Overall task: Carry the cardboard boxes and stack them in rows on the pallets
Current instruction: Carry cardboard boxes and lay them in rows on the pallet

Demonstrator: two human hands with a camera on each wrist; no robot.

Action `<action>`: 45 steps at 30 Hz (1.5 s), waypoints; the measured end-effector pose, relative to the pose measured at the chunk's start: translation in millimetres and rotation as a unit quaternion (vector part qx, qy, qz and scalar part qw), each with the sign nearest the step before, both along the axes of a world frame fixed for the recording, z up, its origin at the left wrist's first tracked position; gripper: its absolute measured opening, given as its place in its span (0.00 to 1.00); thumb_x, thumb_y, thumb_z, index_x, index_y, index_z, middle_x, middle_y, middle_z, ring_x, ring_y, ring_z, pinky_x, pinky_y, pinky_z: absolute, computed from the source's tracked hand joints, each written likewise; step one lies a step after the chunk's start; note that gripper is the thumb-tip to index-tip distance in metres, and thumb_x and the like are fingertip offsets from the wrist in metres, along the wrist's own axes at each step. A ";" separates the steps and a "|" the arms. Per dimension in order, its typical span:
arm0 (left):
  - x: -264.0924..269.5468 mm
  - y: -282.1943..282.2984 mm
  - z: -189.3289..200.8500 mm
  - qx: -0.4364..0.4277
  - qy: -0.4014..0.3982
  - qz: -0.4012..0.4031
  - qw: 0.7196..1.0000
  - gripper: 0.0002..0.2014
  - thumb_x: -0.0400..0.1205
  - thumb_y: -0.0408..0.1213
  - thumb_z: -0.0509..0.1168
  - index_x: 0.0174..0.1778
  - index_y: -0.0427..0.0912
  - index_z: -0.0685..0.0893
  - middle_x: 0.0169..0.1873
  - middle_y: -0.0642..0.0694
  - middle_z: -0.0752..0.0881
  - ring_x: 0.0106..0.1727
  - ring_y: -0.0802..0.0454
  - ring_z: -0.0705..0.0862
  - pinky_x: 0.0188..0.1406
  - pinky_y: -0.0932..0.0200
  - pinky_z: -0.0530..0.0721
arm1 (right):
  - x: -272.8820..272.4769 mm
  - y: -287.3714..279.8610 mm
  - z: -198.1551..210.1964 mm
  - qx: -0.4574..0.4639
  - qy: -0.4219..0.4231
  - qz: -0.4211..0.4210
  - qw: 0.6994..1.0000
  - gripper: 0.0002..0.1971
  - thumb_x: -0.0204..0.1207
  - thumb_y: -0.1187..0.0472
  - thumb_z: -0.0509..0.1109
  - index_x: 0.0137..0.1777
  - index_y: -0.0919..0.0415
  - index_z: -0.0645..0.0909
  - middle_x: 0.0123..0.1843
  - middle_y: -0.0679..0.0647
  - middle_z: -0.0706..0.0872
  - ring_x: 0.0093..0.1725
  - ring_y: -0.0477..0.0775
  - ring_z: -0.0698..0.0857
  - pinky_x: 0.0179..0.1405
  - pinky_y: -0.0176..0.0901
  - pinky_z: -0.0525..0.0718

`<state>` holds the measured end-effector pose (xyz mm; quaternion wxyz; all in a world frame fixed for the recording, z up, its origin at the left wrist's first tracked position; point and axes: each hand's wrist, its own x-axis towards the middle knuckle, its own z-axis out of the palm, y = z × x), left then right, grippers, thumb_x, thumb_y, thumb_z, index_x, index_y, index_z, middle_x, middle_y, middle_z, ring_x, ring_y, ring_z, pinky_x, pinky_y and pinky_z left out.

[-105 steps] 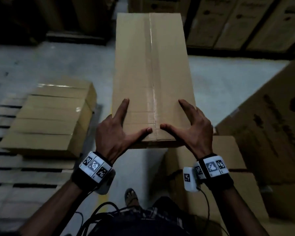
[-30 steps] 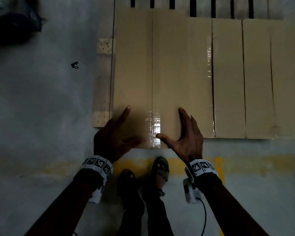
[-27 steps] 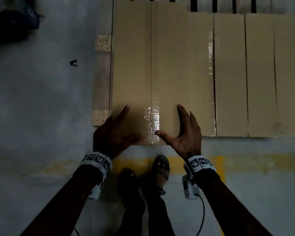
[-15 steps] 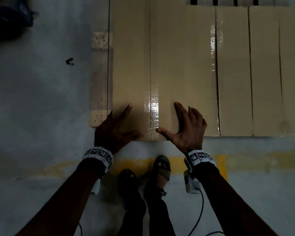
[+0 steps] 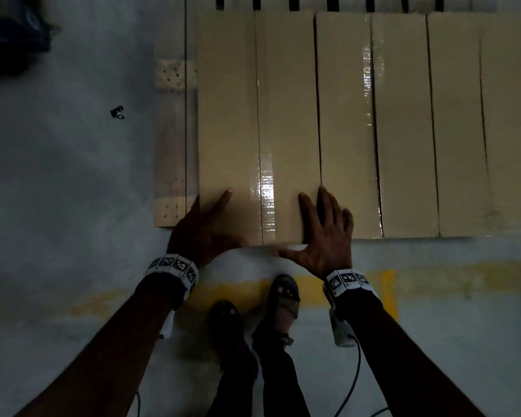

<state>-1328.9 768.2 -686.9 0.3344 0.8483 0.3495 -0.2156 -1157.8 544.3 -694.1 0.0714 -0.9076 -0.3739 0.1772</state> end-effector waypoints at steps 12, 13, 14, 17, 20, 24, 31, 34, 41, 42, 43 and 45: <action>-5.4 1.3 -2.6 0.028 -0.004 -0.044 0.999 0.66 0.71 0.47 0.84 0.82 0.81 0.35 0.88 0.41 0.54 0.86 0.36 0.64 0.76 0.38 0.77 | 10.6 -15.2 -7.4 -0.028 -0.067 0.054 0.996 0.62 0.64 0.39 0.85 0.92 0.50 0.51 0.93 0.59 0.52 0.90 0.67 0.56 0.81 0.78 0.61; -6.2 1.6 -3.6 0.030 -0.007 -0.048 0.998 0.66 0.71 0.46 0.84 0.82 0.81 0.35 0.88 0.41 0.54 0.86 0.36 0.63 0.76 0.39 0.77 | 9.2 -14.5 -8.9 -0.034 -0.074 0.056 0.995 0.63 0.63 0.40 0.86 0.92 0.51 0.51 0.93 0.59 0.51 0.90 0.67 0.56 0.81 0.79 0.61; -6.6 2.1 -3.9 0.033 -0.009 -0.055 0.998 0.65 0.71 0.45 0.84 0.83 0.81 0.35 0.88 0.41 0.54 0.86 0.36 0.63 0.76 0.39 0.77 | 7.6 -13.2 -10.5 -0.046 -0.080 0.058 0.994 0.64 0.62 0.40 0.87 0.92 0.51 0.51 0.93 0.60 0.51 0.90 0.67 0.55 0.81 0.79 0.61; -7.2 5.4 -2.7 0.046 -0.007 -0.079 0.996 0.65 0.72 0.45 0.83 0.83 0.79 0.34 0.88 0.40 0.54 0.86 0.35 0.64 0.77 0.38 0.76 | 3.9 -10.0 -16.5 -0.083 -0.094 0.064 0.990 0.67 0.62 0.40 0.87 0.92 0.54 0.47 0.93 0.63 0.47 0.90 0.69 0.52 0.81 0.80 0.57; -6.9 7.0 -1.6 0.059 -0.008 -0.091 0.994 0.65 0.72 0.44 0.83 0.83 0.79 0.35 0.88 0.41 0.53 0.86 0.35 0.63 0.79 0.39 0.73 | 4.3 -9.5 -19.8 -0.096 -0.104 0.072 0.987 0.68 0.61 0.40 0.87 0.92 0.55 0.45 0.92 0.65 0.46 0.90 0.71 0.51 0.82 0.81 0.55; -8.0 5.4 -2.7 0.050 -0.015 -0.071 0.996 0.66 0.72 0.41 0.84 0.83 0.81 0.36 0.89 0.41 0.52 0.86 0.35 0.64 0.78 0.39 0.76 | 6.0 -10.6 -21.4 -0.104 -0.112 0.083 0.985 0.69 0.61 0.39 0.86 0.92 0.56 0.44 0.92 0.66 0.45 0.90 0.71 0.51 0.82 0.80 0.55; -6.8 10.4 -3.0 0.055 -0.021 -0.081 0.995 0.65 0.73 0.39 0.83 0.83 0.80 0.37 0.90 0.41 0.50 0.85 0.34 0.65 0.76 0.39 0.78 | 4.8 -8.8 -20.9 -0.102 -0.108 0.076 0.986 0.69 0.61 0.41 0.87 0.92 0.56 0.44 0.92 0.65 0.47 0.90 0.72 0.53 0.81 0.81 0.59; -6.6 12.9 -4.8 0.057 -0.026 -0.088 0.994 0.65 0.72 0.39 0.83 0.84 0.80 0.37 0.89 0.40 0.52 0.84 0.34 0.68 0.76 0.38 0.79 | 4.3 -8.0 -20.2 -0.108 -0.105 0.077 0.986 0.69 0.62 0.41 0.87 0.92 0.56 0.44 0.92 0.65 0.46 0.90 0.72 0.52 0.81 0.81 0.59; -6.2 12.7 -4.9 0.066 -0.011 -0.089 0.994 0.66 0.71 0.40 0.84 0.83 0.81 0.37 0.89 0.41 0.51 0.84 0.33 0.69 0.75 0.38 0.78 | 5.1 -7.5 -19.2 -0.113 -0.096 0.082 0.986 0.68 0.62 0.41 0.87 0.92 0.56 0.44 0.92 0.66 0.46 0.90 0.73 0.53 0.80 0.81 0.57; -7.1 12.3 -4.1 0.065 -0.008 -0.089 0.994 0.66 0.71 0.40 0.84 0.83 0.81 0.36 0.89 0.41 0.52 0.84 0.34 0.68 0.76 0.38 0.78 | 4.6 -8.0 -19.4 -0.112 -0.095 0.082 0.986 0.68 0.62 0.41 0.87 0.92 0.56 0.44 0.92 0.66 0.46 0.90 0.73 0.53 0.80 0.81 0.58; -7.1 12.0 -3.5 0.064 -0.007 -0.090 0.994 0.66 0.71 0.40 0.84 0.83 0.81 0.36 0.89 0.41 0.52 0.84 0.34 0.68 0.75 0.38 0.78 | 4.8 -8.2 -19.2 -0.111 -0.095 0.082 0.986 0.68 0.62 0.42 0.87 0.92 0.56 0.44 0.92 0.66 0.46 0.90 0.73 0.53 0.81 0.81 0.58; -8.1 11.7 -2.5 0.063 -0.007 -0.092 0.994 0.66 0.72 0.40 0.84 0.83 0.81 0.36 0.89 0.40 0.53 0.83 0.34 0.69 0.74 0.39 0.79 | 4.3 -8.5 -18.0 -0.113 -0.094 0.084 0.986 0.68 0.63 0.43 0.87 0.92 0.56 0.43 0.92 0.66 0.46 0.90 0.72 0.52 0.81 0.80 0.60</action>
